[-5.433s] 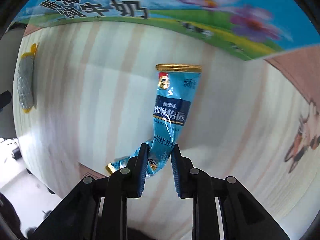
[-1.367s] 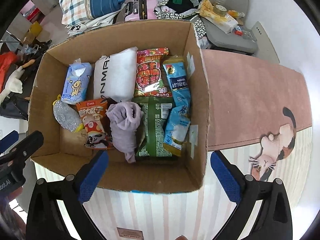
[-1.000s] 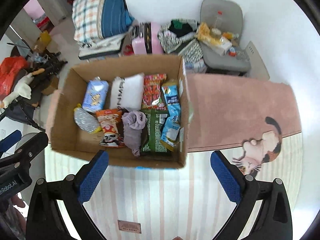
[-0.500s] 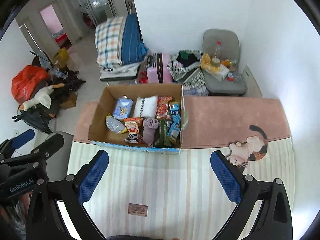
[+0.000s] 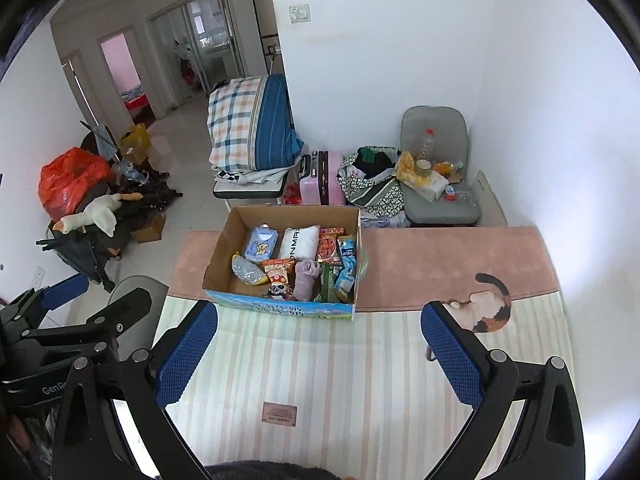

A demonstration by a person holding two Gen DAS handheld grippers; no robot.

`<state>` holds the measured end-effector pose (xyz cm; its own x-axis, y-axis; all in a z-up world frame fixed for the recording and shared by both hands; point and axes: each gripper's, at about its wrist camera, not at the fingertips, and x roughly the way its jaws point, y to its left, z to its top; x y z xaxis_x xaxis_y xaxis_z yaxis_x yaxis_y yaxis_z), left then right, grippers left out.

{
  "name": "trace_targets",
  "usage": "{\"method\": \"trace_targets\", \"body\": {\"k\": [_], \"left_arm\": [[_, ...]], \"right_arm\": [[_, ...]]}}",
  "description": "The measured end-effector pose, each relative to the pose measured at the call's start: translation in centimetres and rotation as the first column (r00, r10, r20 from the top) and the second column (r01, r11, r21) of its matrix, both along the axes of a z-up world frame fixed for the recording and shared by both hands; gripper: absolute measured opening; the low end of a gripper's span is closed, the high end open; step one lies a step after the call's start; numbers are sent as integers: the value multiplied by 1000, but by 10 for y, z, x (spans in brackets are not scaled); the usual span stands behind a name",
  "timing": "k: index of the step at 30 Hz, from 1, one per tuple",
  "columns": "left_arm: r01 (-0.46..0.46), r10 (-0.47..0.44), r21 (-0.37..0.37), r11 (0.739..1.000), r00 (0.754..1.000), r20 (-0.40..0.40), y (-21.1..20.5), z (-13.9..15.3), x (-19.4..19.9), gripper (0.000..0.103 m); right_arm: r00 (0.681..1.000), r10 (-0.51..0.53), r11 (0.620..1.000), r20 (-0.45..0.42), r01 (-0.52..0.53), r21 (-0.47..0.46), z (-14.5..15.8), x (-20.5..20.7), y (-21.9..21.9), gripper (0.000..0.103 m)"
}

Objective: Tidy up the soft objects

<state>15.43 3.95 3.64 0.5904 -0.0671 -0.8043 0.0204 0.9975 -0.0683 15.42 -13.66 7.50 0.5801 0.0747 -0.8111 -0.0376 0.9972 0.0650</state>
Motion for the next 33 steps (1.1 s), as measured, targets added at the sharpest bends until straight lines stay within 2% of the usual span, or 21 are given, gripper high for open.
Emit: {"method": "trace_targets", "body": {"k": [9, 15, 33], "left_arm": [[-41, 40, 24, 999, 997, 70, 7, 16, -12, 102], [-44, 42, 24, 999, 996, 77, 10, 17, -12, 102], [-45, 44, 10, 999, 996, 84, 12, 18, -14, 103]], "right_arm": [[999, -37, 999, 31, 38, -22, 14, -12, -5, 103], [997, -55, 997, 56, 58, -56, 20, -10, -4, 103], [995, -61, 995, 80, 67, -73, 26, -11, -2, 103]]}}
